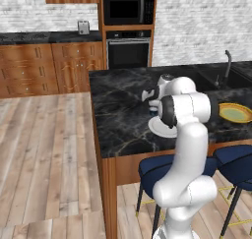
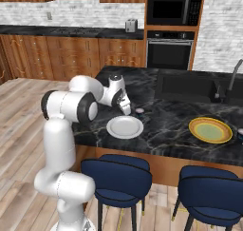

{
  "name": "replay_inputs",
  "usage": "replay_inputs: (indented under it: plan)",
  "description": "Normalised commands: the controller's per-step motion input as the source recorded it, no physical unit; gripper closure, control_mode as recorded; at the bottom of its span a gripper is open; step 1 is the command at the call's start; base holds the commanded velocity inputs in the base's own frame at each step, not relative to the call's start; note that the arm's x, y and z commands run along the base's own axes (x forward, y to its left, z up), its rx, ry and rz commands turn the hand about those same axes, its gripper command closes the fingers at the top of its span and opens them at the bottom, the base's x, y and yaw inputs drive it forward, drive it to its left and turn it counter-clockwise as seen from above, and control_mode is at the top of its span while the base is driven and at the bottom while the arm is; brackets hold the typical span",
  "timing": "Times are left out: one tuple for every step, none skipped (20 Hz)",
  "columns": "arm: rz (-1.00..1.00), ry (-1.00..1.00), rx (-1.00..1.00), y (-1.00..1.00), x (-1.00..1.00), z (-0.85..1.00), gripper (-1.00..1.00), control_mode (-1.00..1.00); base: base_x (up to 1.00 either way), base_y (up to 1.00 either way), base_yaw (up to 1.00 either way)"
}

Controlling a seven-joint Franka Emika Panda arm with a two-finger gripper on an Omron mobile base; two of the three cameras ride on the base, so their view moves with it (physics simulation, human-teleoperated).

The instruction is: Place two yogurt containers on each plate.

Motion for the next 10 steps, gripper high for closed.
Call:
replay_inputs:
  plan:
    - [0.0, 0.1, 0.03, 0.0, 0.22, -0.18, -1.0, -1.0, 0.0, 0.0, 0.0]
    - [0.0, 0.1, 0.01, 0.0, 0.15, -0.22, -1.0, -1.0, 0.0, 0.0, 0.0]
    - [0.0, 0.12, 0.01, 0.0, 0.12, -0.25, -1.0, -1.0, 0.0, 0.0, 0.0]
    - [0.0, 0.12, 0.0, 0.0, 0.12, -0.26, -1.0, -1.0, 0.0, 0.0, 0.0]
    - [0.0, 0.14, 0.0, 0.0, 0.14, -0.28, -1.0, -1.0, 0.0, 0.0, 0.0]
    - [0.0, 0.14, 0.0, 0.0, 0.16, -0.3, -1.0, -1.0, 0.0, 0.0, 0.0]
    - [0.0, 0.12, 0.0, 0.0, 0.19, -0.27, -1.0, -1.0, 0.0, 0.0, 0.0]
    - [0.0, 0.1, 0.0, 0.0, 0.21, -0.19, -1.0, -1.0, 0.0, 0.0, 0.0]
    - [0.0, 0.06, 0.0, 0.0, 0.19, -0.14, -1.0, -1.0, 0.0, 0.0, 0.0]
    - [0.0, 0.04, 0.0, 0.0, 0.19, -0.12, -1.0, -1.0, 0.0, 0.0, 0.0]
